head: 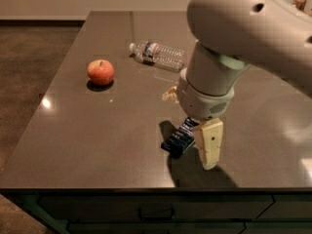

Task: Move rxbar blueberry near apple

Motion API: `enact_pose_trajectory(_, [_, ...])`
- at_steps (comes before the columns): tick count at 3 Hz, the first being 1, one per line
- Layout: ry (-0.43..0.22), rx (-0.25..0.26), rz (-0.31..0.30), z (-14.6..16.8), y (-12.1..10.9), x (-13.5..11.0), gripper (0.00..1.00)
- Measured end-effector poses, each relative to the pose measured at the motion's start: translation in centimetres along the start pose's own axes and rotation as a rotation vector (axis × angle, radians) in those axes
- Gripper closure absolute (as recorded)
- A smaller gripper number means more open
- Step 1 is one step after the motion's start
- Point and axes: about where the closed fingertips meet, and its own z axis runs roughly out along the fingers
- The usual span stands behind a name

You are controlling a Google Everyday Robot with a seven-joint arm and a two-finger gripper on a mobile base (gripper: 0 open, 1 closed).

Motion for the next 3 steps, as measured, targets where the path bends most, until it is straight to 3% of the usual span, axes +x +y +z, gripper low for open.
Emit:
enact_pose_trajectory(2, [0.022, -0.022, -0.047, 2.4, -1.6, 0.0, 0.0])
enact_pose_trajectory(3, [0.036, -0.046, -0.072, 3.1, -1.5, 0.0, 0.18])
